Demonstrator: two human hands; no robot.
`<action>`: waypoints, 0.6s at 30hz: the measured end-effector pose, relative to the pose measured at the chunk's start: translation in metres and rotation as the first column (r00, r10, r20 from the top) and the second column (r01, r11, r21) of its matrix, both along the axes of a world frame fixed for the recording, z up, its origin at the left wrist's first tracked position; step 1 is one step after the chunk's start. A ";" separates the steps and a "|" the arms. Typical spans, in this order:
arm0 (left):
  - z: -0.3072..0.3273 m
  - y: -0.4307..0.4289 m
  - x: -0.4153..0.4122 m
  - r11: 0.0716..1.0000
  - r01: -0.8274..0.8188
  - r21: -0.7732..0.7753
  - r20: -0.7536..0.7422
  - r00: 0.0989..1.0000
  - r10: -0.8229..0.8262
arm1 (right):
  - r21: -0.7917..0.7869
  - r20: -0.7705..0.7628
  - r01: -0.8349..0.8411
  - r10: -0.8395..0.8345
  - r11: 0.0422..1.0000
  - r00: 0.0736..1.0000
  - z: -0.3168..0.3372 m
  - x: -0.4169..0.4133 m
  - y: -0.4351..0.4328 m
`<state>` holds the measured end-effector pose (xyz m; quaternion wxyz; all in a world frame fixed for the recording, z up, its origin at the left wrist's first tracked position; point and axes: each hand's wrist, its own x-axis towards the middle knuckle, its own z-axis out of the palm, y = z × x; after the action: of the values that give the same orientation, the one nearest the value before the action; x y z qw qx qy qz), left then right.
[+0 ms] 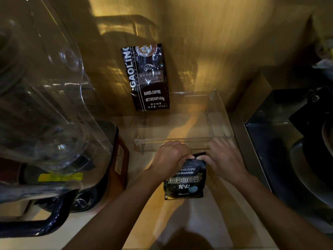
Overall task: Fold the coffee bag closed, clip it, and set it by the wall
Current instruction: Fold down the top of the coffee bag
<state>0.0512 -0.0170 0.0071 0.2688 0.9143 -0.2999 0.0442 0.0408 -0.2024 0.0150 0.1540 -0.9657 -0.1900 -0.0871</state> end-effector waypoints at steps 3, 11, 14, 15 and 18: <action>-0.003 -0.002 -0.001 1.000 -0.006 0.001 0.033 0.999 0.006 | 0.039 0.015 -0.091 0.090 0.995 0.996 0.001 0.001 0.008; -0.002 0.005 -0.002 1.000 -0.007 -0.017 -0.107 0.994 0.005 | 0.146 -0.154 -0.110 0.133 0.983 0.979 -0.008 0.007 0.012; 0.001 0.011 0.003 0.999 -0.030 0.013 -0.192 0.981 0.032 | 0.189 -0.177 -0.110 0.144 0.976 0.974 -0.007 0.008 0.012; 0.001 0.012 0.004 0.997 -0.070 0.021 -0.179 0.981 0.073 | 0.191 -0.179 -0.109 0.144 0.975 0.973 -0.006 0.009 0.012; -0.002 0.014 0.000 0.983 -0.177 0.051 -0.107 0.978 0.181 | 0.186 -0.180 -0.109 0.143 0.976 0.973 -0.006 0.011 0.012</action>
<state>0.0508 -0.0031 0.0047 0.2613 0.9439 -0.2016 0.0111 0.0517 -0.1900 0.0088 0.2610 -0.9383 -0.2270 0.0000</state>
